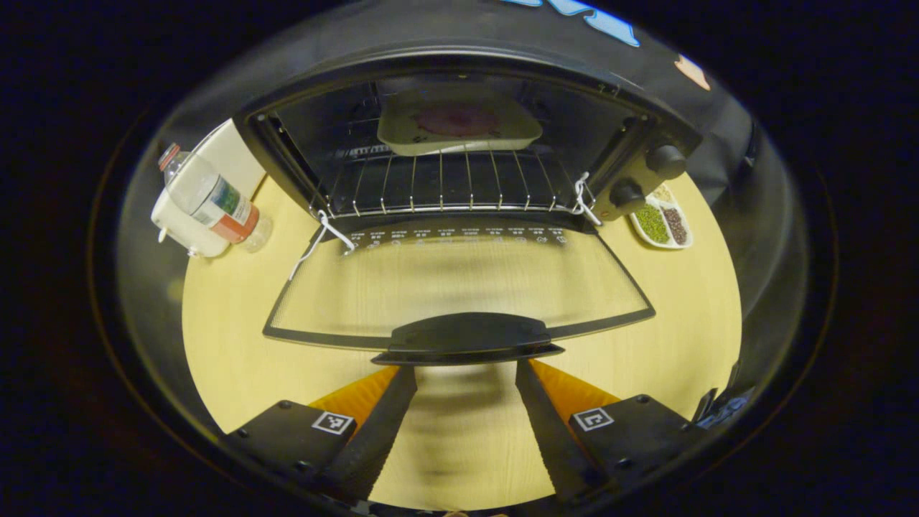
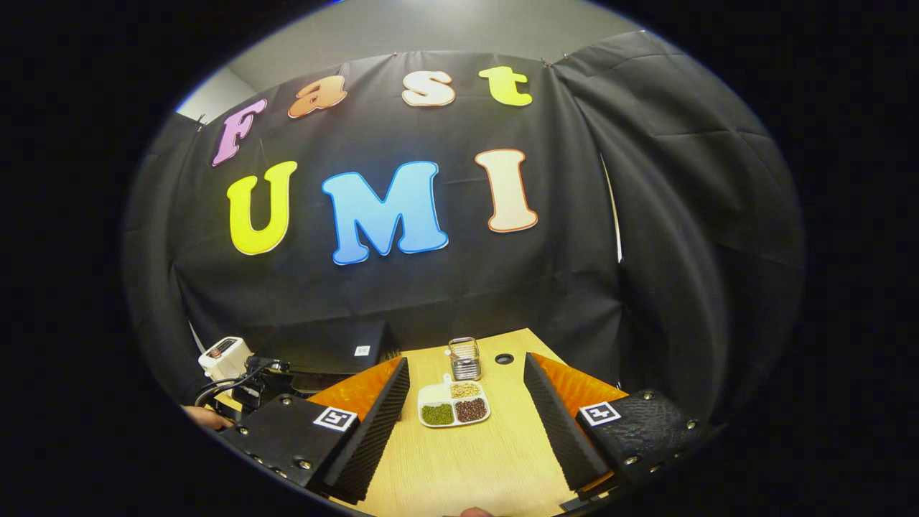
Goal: Open the electric oven with the left hand, put the food in, and close the electric oven.
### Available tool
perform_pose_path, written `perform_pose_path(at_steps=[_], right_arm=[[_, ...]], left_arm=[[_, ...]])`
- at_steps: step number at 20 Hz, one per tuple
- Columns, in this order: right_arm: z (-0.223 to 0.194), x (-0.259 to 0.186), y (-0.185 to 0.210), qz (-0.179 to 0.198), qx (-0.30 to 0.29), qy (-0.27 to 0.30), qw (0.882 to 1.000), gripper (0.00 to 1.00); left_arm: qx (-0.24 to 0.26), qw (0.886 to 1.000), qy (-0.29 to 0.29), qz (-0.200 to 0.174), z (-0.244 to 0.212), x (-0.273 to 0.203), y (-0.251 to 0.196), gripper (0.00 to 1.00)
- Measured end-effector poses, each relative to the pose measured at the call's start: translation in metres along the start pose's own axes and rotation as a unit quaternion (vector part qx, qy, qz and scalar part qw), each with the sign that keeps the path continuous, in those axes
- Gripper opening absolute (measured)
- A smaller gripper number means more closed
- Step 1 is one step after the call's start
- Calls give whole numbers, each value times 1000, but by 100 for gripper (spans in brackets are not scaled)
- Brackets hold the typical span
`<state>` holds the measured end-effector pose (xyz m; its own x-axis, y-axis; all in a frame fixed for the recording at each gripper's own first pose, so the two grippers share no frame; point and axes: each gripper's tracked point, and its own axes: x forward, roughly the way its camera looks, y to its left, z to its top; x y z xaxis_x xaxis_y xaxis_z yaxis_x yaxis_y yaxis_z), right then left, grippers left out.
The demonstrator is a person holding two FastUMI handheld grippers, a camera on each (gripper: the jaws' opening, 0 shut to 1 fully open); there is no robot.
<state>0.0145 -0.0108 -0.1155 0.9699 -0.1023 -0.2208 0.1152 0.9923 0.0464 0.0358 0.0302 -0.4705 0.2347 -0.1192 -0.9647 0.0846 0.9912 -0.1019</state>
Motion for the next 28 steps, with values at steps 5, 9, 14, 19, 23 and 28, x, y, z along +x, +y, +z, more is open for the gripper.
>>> perform_pose_path(at_steps=[5,9,14,19,23,28], right_arm=[[2,-6,1,-1,-3,-4,1000,97],[-3,-8,-1,-1,-2,3,1000,97],[-2,-8,-5,-3,-7,1,1000,97],[-4,-5,-10,-4,-6,5,1000,97],[-7,0,-11,7,-7,11,1000,97],[3,5,-4,39,-19,1,999,97]], left_arm=[[4,1000,-14,-1,8,-10,-1,95],[2,1000,-22,-2,13,-15,1,95],[-1,999,-39,0,27,-22,0,95],[-5,996,-87,18,56,-32,8,95],[-24,987,-157,17,87,-55,10,95],[-44,959,-280,23,113,-129,8,95]])
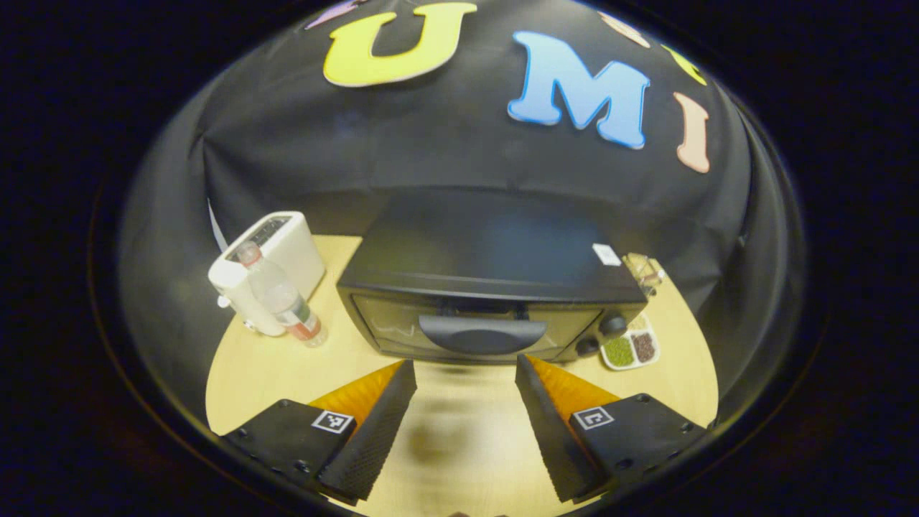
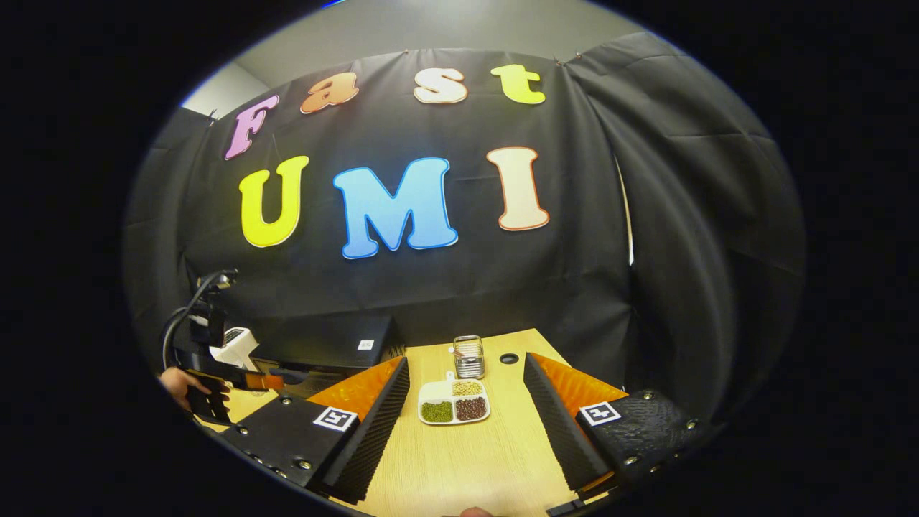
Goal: Open the electric oven with the left hand, put the food in, and close the electric oven.
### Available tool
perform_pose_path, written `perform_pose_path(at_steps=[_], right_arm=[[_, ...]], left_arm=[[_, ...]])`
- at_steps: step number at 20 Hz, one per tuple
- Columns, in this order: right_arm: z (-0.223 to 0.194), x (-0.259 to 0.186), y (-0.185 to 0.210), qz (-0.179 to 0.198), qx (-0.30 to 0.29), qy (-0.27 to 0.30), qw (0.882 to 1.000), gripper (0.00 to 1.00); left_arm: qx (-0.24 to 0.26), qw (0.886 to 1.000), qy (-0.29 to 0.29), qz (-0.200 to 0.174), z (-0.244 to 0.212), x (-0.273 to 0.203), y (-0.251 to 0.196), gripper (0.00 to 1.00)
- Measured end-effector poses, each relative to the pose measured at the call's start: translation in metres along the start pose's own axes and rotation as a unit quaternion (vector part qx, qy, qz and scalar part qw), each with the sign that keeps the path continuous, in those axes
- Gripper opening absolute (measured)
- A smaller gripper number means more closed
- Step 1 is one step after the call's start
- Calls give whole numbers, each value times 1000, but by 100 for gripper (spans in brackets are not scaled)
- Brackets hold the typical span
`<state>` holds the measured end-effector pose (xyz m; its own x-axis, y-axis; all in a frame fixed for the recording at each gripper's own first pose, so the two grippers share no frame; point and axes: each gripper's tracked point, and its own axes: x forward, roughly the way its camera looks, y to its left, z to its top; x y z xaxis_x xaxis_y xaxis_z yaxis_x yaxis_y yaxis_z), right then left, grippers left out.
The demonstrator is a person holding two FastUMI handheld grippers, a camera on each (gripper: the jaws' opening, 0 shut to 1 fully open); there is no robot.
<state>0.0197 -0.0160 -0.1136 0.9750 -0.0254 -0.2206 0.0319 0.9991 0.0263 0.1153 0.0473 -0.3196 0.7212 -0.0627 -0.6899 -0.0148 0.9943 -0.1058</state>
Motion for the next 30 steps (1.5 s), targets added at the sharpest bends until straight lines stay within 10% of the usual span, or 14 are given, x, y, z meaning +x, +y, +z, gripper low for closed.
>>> perform_pose_path(at_steps=[10,30], right_arm=[[93,-10,39,73,-19,-75,994,100],[102,-52,92,31,-6,-95,995,97]], left_arm=[[40,940,-339,28,143,-234,-52,97],[35,944,-329,-24,135,-278,-18,98]])
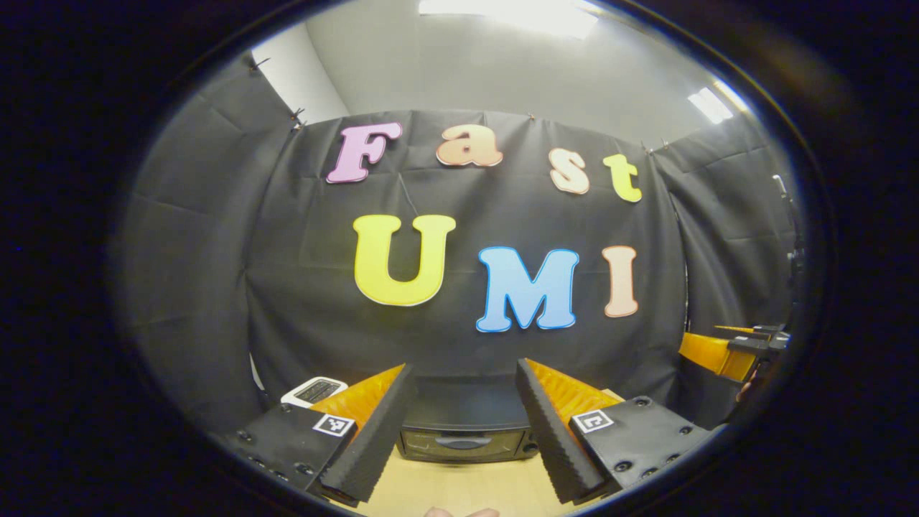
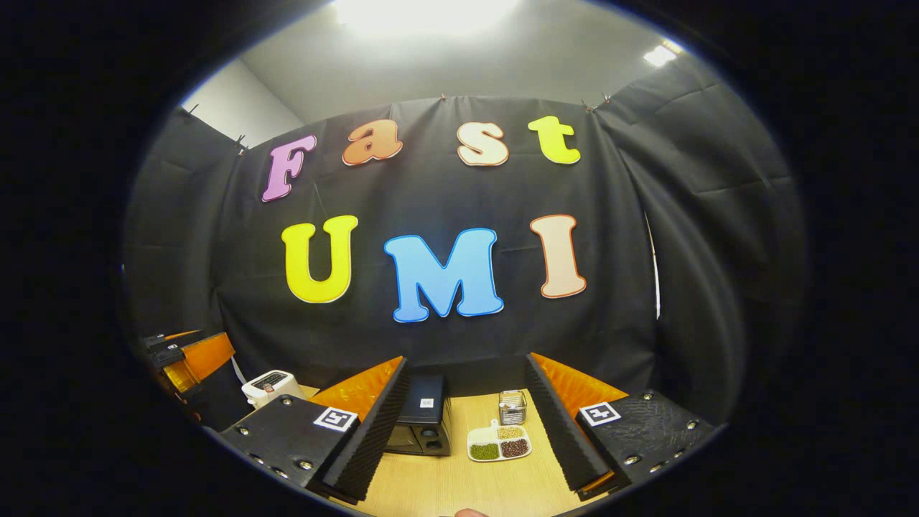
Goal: Open the electric oven with the left hand, put the food in, and close the electric oven.
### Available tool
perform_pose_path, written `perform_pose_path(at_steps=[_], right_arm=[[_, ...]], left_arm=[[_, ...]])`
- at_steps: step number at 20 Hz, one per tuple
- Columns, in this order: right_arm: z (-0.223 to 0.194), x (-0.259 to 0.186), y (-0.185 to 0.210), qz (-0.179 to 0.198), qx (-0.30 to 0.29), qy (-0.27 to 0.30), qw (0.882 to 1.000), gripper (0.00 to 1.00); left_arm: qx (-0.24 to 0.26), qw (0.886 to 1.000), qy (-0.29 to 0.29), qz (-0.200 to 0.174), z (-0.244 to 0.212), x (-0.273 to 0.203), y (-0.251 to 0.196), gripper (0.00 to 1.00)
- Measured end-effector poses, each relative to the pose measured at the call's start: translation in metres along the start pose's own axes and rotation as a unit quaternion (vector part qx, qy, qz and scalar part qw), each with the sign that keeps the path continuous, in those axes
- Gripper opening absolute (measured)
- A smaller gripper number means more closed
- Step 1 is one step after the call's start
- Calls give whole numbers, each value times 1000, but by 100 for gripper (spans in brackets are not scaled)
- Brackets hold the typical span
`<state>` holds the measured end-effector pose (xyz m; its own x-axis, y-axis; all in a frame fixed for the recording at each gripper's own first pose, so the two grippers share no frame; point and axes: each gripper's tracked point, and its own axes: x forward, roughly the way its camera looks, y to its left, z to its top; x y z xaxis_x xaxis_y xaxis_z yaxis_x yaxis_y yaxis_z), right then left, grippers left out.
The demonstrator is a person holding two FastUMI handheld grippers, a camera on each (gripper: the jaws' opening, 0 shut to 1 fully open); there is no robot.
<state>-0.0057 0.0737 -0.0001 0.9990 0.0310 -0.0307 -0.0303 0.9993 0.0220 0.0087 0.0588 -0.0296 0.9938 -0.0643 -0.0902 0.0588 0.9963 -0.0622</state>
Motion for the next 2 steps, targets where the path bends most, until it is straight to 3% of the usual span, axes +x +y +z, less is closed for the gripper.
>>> perform_pose_path(at_steps=[2], right_arm=[[2,-4,5,-4,-3,-3,1000,97]], left_arm=[[-3,1000,5,-5,-4,-1,7,98]])
